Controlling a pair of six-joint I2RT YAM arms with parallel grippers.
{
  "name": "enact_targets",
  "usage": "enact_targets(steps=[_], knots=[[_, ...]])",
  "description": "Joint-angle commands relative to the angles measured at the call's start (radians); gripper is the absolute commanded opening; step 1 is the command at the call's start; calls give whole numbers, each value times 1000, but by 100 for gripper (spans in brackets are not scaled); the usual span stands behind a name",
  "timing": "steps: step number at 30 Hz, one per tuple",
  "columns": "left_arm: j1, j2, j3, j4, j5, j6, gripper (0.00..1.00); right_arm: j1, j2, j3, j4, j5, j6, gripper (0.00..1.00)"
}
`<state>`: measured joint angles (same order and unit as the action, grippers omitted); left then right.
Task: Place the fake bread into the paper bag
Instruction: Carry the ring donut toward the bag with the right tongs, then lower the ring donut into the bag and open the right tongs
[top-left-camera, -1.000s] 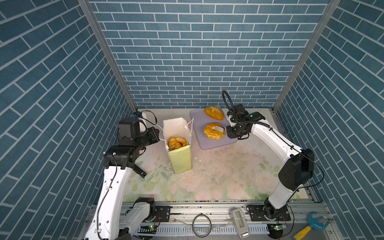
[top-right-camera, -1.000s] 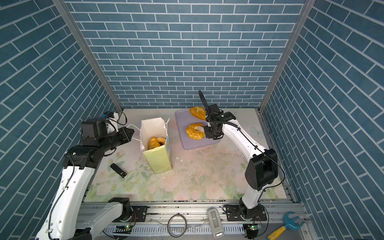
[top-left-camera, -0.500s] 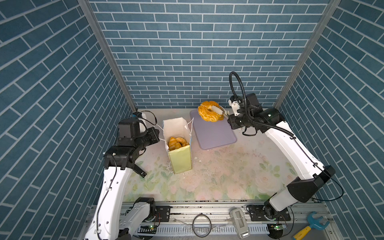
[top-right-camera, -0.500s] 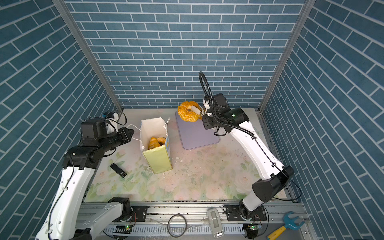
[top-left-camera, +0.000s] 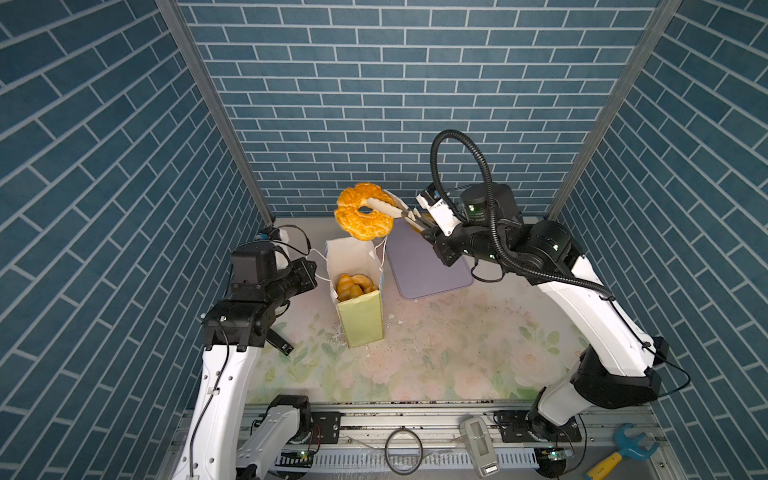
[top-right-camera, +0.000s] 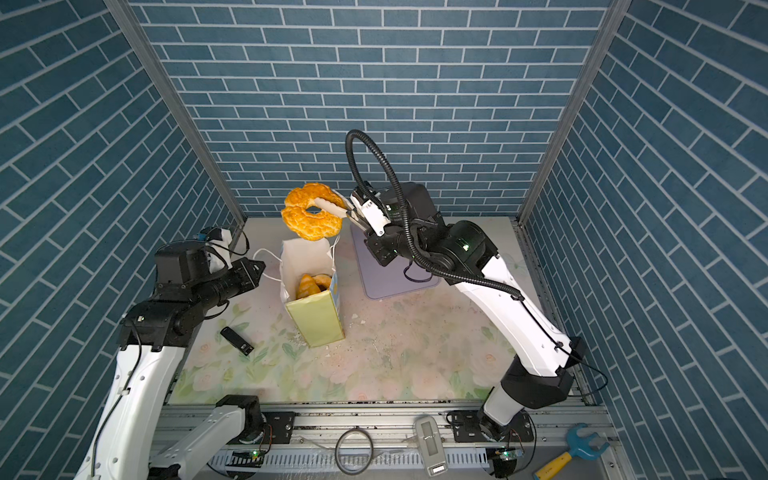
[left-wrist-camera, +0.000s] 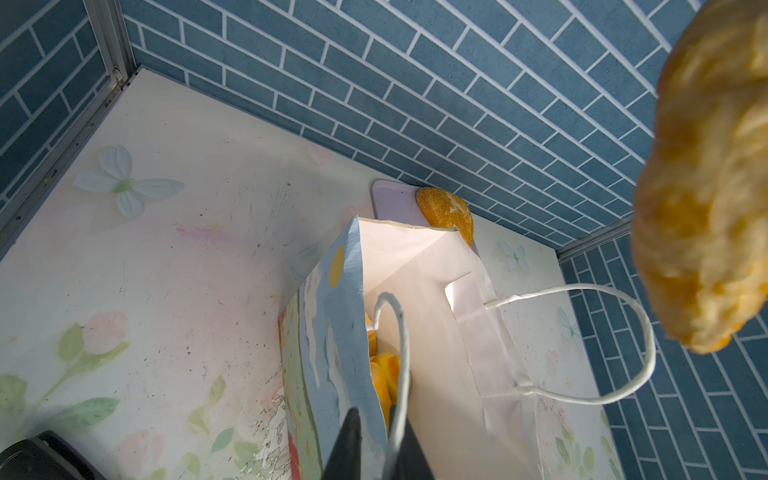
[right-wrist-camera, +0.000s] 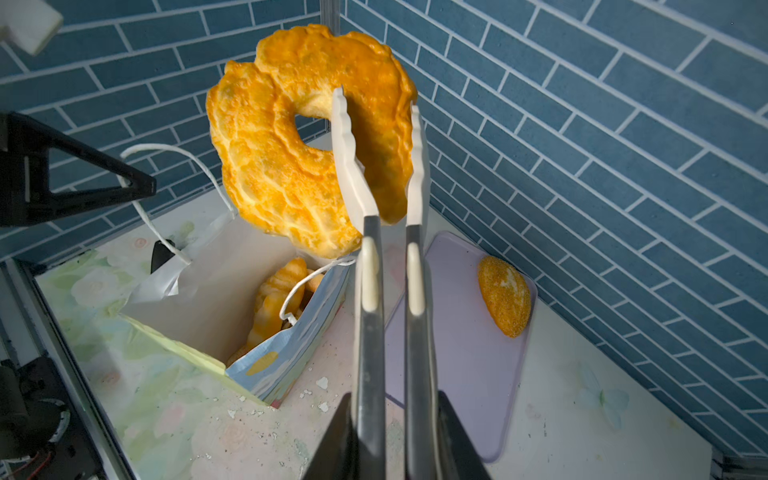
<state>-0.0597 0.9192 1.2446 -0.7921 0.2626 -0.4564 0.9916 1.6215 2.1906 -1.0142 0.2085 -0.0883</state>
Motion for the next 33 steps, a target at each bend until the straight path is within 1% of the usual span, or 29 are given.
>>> enact_targets(steps=[1, 5, 10, 15, 17, 23, 27, 29, 33], knots=[[-5, -13, -16, -10, -10, -1, 16, 74, 40, 45, -4, 120, -119, 19], [-5, -17, -19, -12, -8, -4, 16, 136, 82, 60, -36, 217, -171, 19], [-5, -18, -20, -14, -7, -4, 16, 175, 116, 59, -49, 309, -222, 21], [-5, -20, -19, -15, -6, -4, 16, 188, 125, 49, -50, 342, -245, 23], [-5, -17, -19, -13, -5, -3, 16, 193, 124, 47, -50, 355, -251, 26], [-5, -9, -12, -10, -2, -1, 16, 205, 105, 39, -32, 390, -259, 27], [-5, 6, -2, -3, 15, -1, 21, 218, 76, 37, -1, 369, -257, 27], [-5, 13, 1, 6, 28, -3, 28, 225, 71, 37, 7, 367, -258, 27], [-6, 18, 9, 16, 28, 1, 38, 233, 69, 45, 17, 386, -259, 27]])
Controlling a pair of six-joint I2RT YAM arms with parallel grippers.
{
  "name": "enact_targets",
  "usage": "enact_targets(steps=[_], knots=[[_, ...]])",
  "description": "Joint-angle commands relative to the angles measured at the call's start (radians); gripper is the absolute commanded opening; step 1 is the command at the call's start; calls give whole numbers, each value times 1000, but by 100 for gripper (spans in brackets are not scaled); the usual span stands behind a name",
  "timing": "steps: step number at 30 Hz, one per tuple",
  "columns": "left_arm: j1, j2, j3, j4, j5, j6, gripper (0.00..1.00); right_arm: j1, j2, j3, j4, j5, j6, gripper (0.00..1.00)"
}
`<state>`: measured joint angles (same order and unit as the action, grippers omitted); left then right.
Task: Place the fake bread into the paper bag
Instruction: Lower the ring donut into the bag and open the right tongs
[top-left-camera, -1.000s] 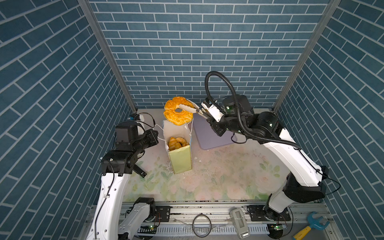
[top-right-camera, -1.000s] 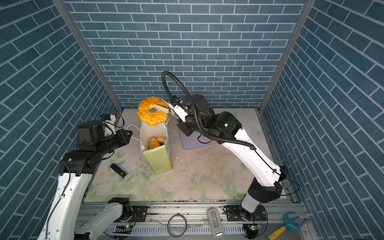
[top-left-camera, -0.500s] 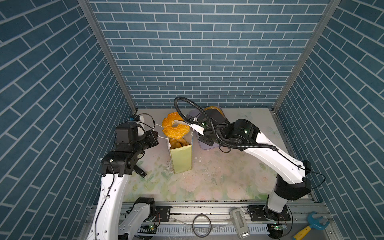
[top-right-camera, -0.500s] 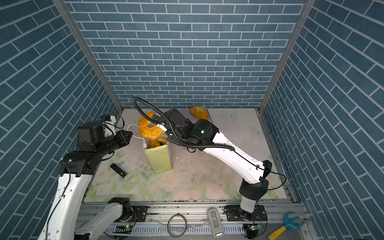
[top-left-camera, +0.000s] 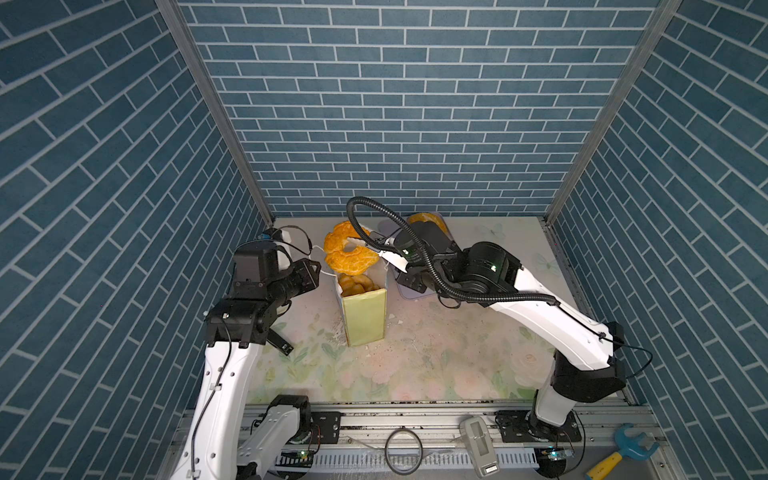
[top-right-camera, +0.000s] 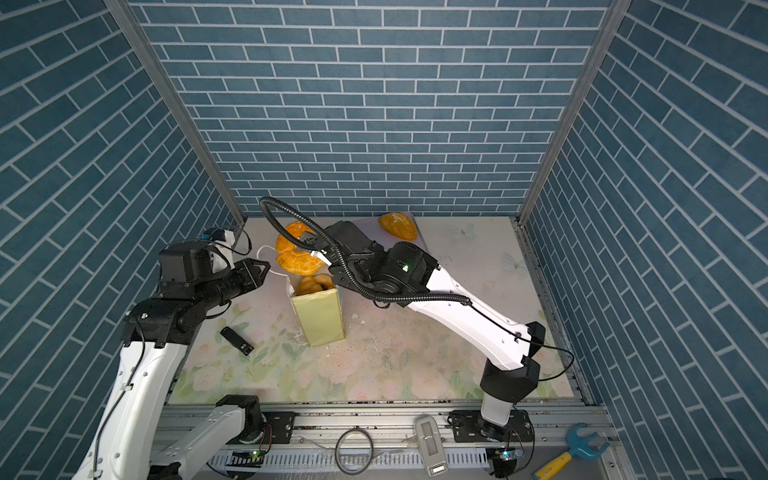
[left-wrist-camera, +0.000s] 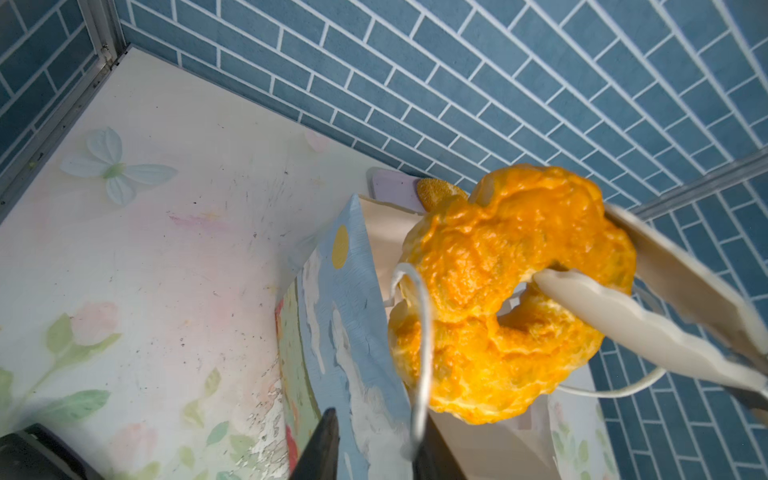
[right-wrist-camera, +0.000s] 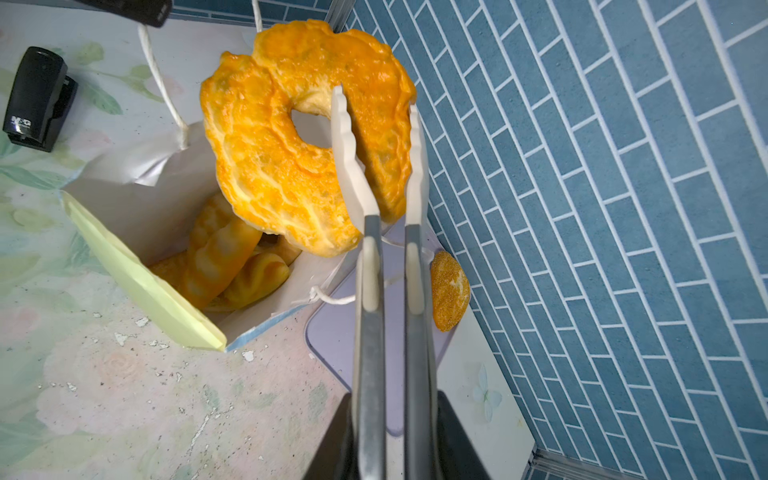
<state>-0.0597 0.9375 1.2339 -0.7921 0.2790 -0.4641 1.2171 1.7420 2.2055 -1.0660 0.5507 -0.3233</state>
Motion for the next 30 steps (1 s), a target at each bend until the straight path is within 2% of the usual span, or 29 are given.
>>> enact_targets(steps=[1, 3, 7, 13, 15, 16, 25, 30], knots=[[-6, -3, 18, 23, 11, 8, 40, 10, -53, 29, 73, 45, -23, 27], [-6, -2, 18, 28, 0, 7, 44, 10, -61, 25, 82, 60, -22, 27], [-6, 26, 27, 32, -10, 14, 42, 14, -62, 17, 93, 140, -43, 27], [-6, 42, 25, 42, -11, 6, 18, 47, 4, 41, 47, 204, -98, 27], [-6, 37, 27, 33, -17, 9, 3, 50, 17, 42, 44, 209, -105, 27], [-6, 35, 25, 32, -17, 10, 0, 51, 21, 43, 44, 207, -107, 28], [-6, 32, 15, 37, -12, 4, 0, 62, 53, 68, -6, 174, -99, 43], [-6, 30, 7, 38, -11, 5, 0, 61, 44, 84, 16, 108, -84, 45]])
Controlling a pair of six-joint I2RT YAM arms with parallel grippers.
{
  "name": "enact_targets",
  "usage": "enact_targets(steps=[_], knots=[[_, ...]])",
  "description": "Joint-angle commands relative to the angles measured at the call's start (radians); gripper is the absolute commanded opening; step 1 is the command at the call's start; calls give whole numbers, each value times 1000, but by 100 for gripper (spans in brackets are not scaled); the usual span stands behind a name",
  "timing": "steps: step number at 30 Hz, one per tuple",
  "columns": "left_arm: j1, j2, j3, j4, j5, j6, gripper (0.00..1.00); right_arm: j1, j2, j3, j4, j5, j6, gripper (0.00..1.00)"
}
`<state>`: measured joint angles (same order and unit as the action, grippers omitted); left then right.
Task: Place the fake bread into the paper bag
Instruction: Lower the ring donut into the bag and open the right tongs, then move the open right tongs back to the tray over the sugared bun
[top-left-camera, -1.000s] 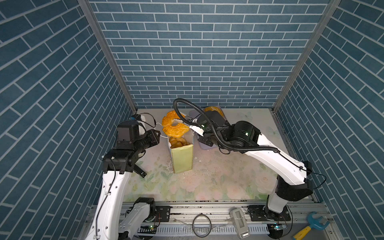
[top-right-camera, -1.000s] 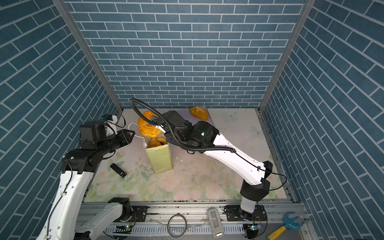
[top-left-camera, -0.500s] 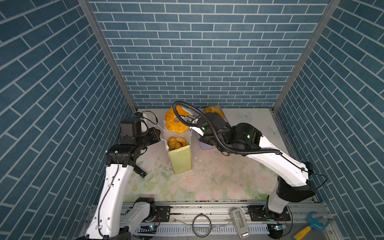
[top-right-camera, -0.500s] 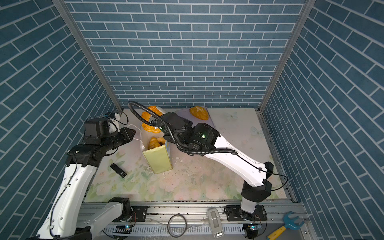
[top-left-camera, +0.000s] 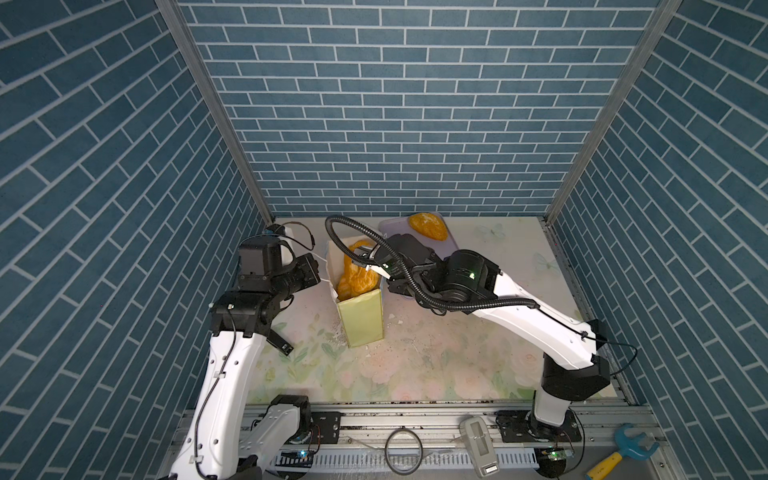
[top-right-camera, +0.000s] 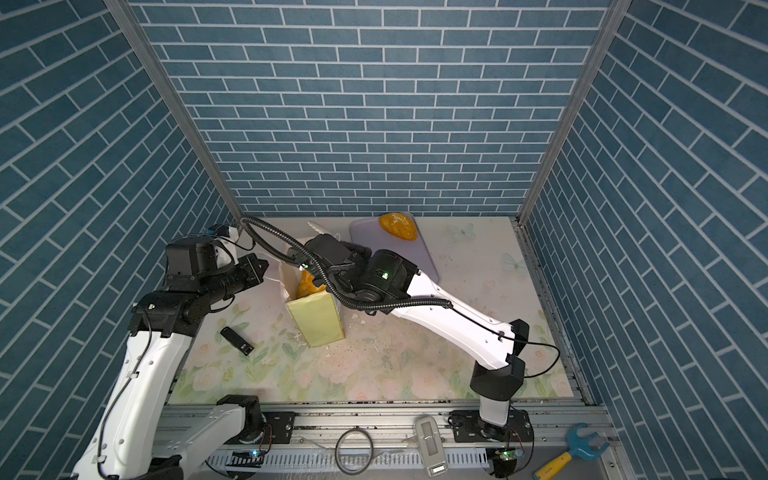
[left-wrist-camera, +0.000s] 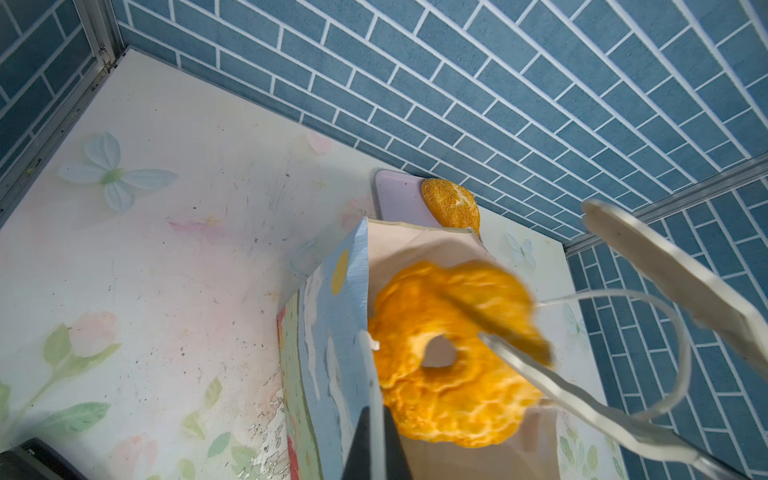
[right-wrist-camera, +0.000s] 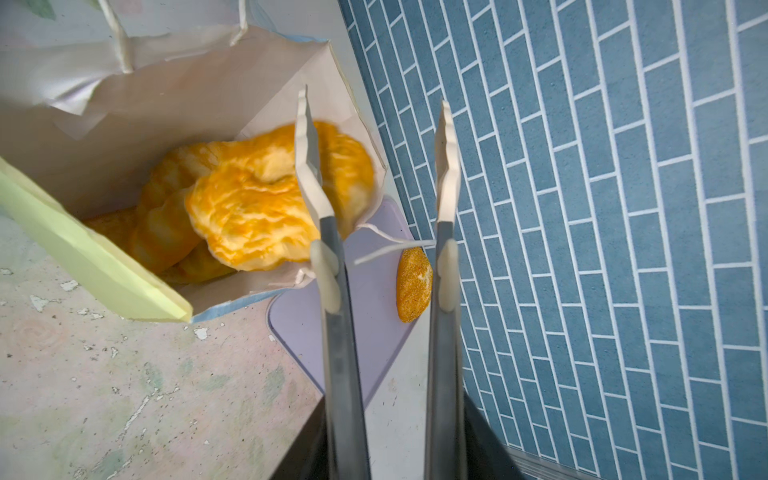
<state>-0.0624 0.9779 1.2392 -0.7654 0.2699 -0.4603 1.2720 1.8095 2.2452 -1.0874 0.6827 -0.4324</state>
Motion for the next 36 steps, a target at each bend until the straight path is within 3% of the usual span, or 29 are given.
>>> enact_targets(steps=[1, 9, 16, 24, 29, 36], knots=[[-3, -12, 0, 12, -2, 0, 0, 6, -25, 47, 44, -34, 26, 45], [-4, -13, -5, 14, 3, -1, 0, -63, -39, 131, 15, -112, 138, 44], [-4, -18, -16, 15, 10, -6, 0, -237, -61, 139, -17, -143, 294, 43], [-4, -14, -14, 12, 16, 0, 0, -504, -88, -59, 29, -280, 380, 44], [-4, -16, -23, 17, 6, 1, 0, -670, -57, -217, 136, -424, 394, 45], [-4, -2, -19, 11, 11, 6, 0, -786, 36, -324, 287, -517, 356, 45]])
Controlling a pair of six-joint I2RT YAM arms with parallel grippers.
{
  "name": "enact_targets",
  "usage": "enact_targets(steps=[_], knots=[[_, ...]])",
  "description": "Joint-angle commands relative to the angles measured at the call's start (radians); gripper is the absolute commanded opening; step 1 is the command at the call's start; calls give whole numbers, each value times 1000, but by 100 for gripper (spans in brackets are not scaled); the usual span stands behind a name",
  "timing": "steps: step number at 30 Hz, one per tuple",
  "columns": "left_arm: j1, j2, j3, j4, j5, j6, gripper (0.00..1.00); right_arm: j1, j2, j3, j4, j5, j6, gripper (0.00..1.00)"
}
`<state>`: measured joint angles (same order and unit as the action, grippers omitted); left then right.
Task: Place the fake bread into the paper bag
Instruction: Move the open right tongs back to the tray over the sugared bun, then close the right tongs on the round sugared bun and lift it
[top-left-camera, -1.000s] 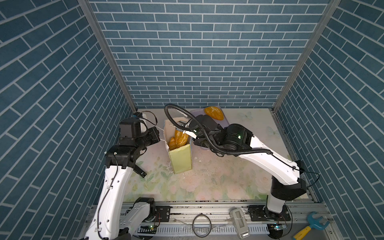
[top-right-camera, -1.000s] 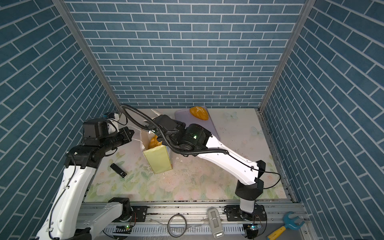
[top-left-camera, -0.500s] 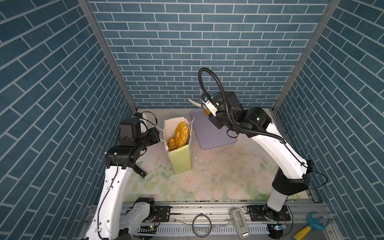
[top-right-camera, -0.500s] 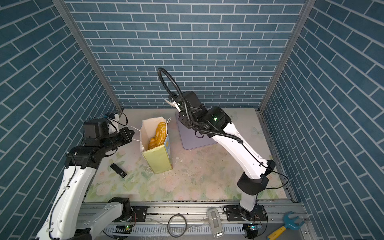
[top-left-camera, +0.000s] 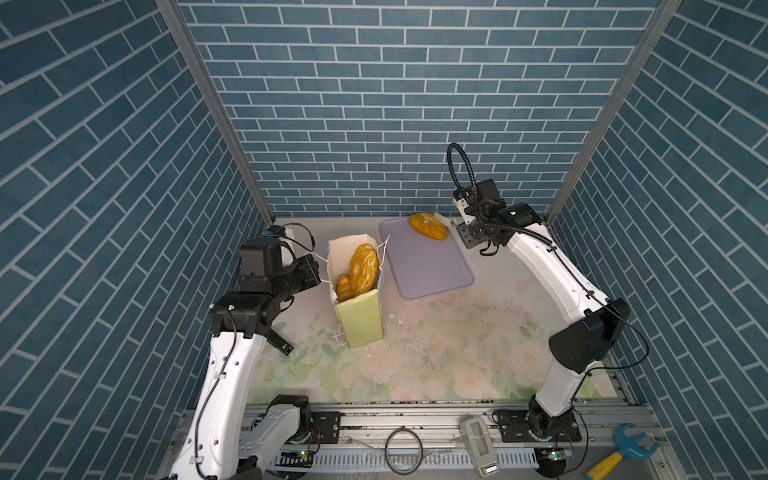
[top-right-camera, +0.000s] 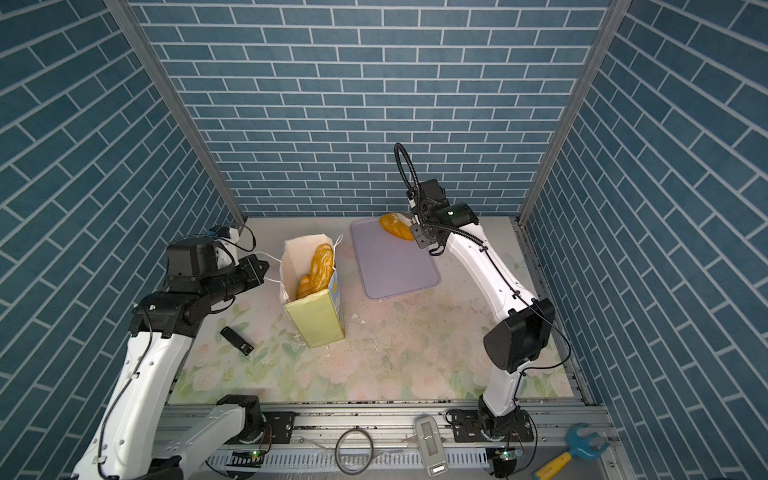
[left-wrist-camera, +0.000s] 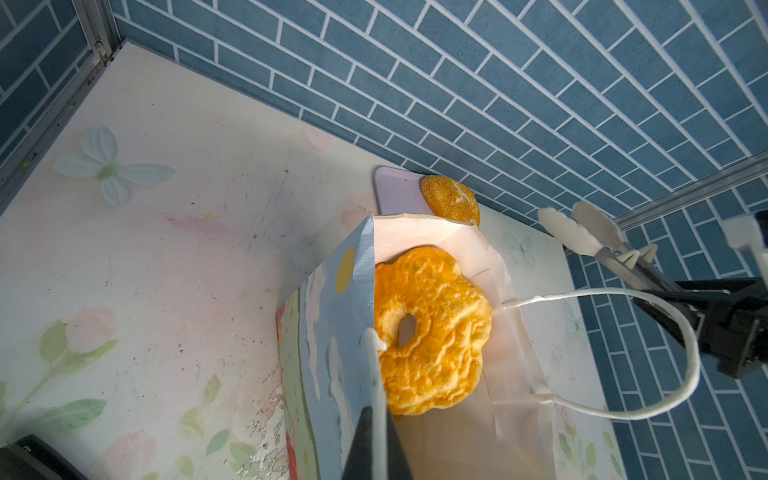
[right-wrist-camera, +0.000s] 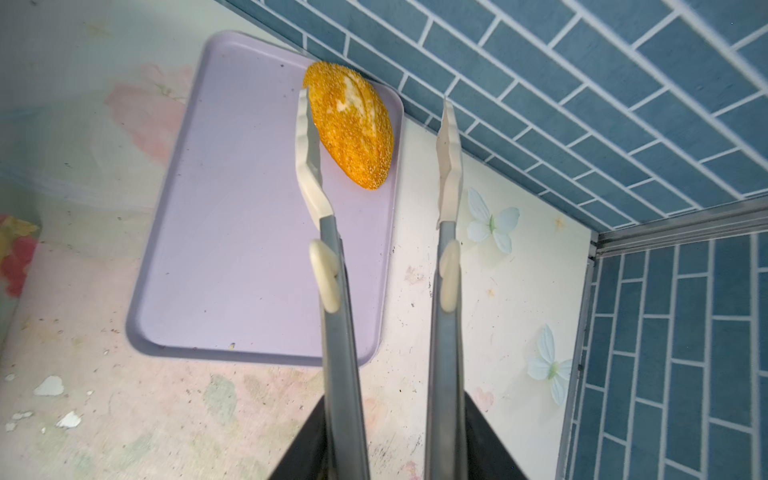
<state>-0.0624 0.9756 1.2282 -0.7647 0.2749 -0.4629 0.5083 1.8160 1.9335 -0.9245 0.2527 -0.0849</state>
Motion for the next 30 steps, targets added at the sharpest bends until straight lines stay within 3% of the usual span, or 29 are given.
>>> enact_targets(steps=[1, 9, 21, 26, 30], knots=[[-4, -6, -14, 20, 3, 8, 0, -39, 54, -9, 135, -105, 10, 45], [-3, -1, -24, 27, 1, 12, 0, -97, 224, 18, 232, -204, -24, 46], [-4, -5, -27, 16, 5, 37, 0, -103, 444, 151, 228, -203, -4, 47], [-4, -7, -27, 7, -2, 38, 0, -87, 401, 91, 226, -257, -14, 43], [-4, -15, -33, 13, 4, 33, 0, -60, 286, -20, 240, -236, -10, 40]])
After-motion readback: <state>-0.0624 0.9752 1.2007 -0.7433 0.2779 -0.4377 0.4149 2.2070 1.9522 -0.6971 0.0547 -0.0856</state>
